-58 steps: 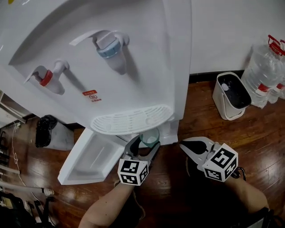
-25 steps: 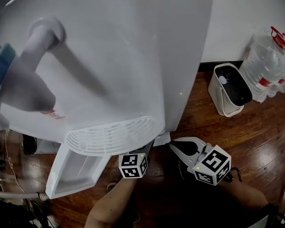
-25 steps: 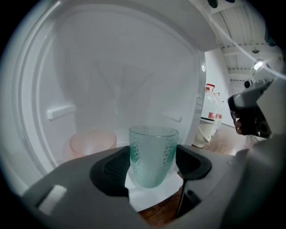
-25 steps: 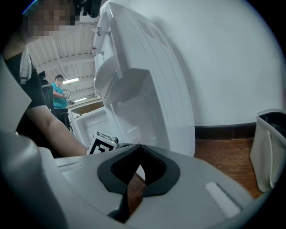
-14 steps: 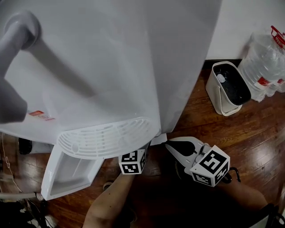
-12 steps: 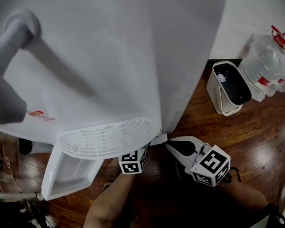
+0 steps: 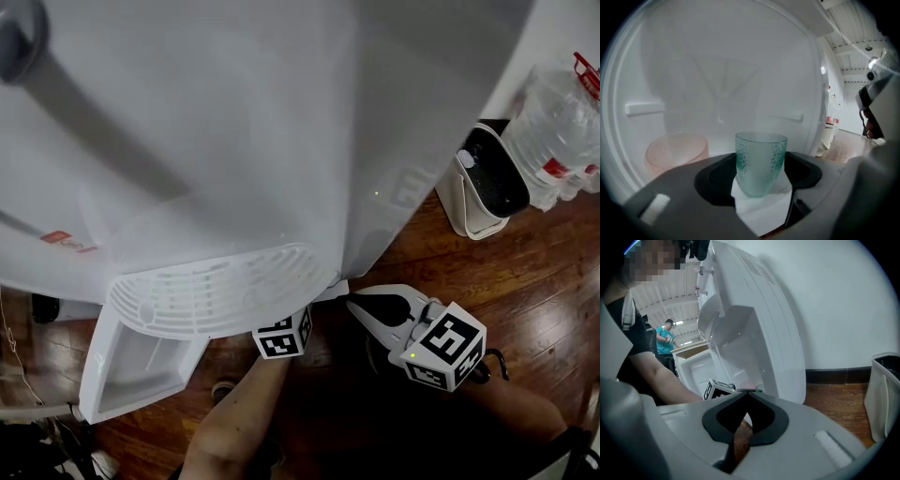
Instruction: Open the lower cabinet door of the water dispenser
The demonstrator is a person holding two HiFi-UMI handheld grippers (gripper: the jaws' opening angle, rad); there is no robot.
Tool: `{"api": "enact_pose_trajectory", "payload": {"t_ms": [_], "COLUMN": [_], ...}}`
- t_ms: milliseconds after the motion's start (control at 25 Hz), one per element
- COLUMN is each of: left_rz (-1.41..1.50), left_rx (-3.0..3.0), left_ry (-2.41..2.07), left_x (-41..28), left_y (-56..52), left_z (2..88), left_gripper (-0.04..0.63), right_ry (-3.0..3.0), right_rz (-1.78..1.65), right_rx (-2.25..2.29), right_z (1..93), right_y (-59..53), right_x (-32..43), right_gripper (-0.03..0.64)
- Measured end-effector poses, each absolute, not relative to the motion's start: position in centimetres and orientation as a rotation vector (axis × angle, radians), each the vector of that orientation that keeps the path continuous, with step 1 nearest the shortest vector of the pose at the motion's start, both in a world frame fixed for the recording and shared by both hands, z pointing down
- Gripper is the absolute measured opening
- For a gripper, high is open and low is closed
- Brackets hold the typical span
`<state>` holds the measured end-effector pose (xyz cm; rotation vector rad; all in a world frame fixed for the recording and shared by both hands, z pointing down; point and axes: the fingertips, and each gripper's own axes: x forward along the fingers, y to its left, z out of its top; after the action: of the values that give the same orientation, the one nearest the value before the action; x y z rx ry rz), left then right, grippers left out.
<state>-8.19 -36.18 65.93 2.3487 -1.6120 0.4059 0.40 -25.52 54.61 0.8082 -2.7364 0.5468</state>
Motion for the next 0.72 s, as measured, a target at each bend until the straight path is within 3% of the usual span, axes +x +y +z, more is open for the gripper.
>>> {"api": "enact_pose_trajectory", "payload": {"t_ms": [720], "left_rz": [0.4], "left_rx": [2.346], "left_ry": [-1.717], "left_x": [-8.7], "left_y": [-38.1], "left_z": [66.2], "left_gripper": [0.428], "right_ry": [-2.738], "right_rz": [0.566], "right_rx": [0.782], "right_z": [55.1], "right_y": [-25.6], "right_x": [0.7], "right_gripper": [0.002]}}
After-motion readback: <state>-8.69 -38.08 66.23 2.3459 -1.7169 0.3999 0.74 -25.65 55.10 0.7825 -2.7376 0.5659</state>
